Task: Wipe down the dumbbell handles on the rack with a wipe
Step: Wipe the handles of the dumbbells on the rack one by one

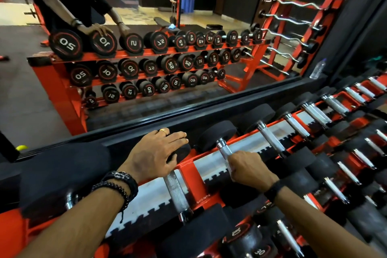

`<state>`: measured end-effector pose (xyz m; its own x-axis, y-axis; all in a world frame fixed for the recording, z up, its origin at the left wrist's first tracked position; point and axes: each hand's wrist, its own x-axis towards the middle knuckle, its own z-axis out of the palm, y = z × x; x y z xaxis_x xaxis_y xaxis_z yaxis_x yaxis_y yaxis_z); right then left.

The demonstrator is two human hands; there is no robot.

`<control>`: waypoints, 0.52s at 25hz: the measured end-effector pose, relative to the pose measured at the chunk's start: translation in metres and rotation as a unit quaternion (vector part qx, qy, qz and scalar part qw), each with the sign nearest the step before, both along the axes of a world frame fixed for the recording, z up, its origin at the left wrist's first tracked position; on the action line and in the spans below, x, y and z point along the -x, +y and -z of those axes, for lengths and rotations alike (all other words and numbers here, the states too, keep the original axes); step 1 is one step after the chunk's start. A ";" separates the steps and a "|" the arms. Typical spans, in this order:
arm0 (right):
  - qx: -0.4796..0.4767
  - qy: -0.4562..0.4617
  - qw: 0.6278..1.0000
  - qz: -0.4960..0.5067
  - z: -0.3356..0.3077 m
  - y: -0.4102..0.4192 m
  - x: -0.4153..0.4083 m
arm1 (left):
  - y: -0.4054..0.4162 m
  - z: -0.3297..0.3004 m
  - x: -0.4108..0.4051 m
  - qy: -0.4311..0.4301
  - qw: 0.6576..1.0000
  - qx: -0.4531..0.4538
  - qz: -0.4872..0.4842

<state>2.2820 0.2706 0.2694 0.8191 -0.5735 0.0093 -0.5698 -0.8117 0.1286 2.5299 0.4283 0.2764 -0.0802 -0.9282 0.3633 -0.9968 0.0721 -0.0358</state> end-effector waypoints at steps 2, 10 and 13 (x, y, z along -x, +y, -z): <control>-0.019 -0.070 0.997 0.012 0.007 -0.006 -0.008 | 0.001 -0.001 0.001 -0.001 1.000 -0.002 -0.005; -0.131 -0.244 0.959 0.062 0.021 -0.022 -0.015 | 0.002 -0.002 0.001 -0.009 1.000 -0.001 -0.009; -0.186 -0.173 0.958 0.134 0.014 -0.020 0.012 | 0.001 -0.001 0.000 -0.008 1.000 -0.003 -0.005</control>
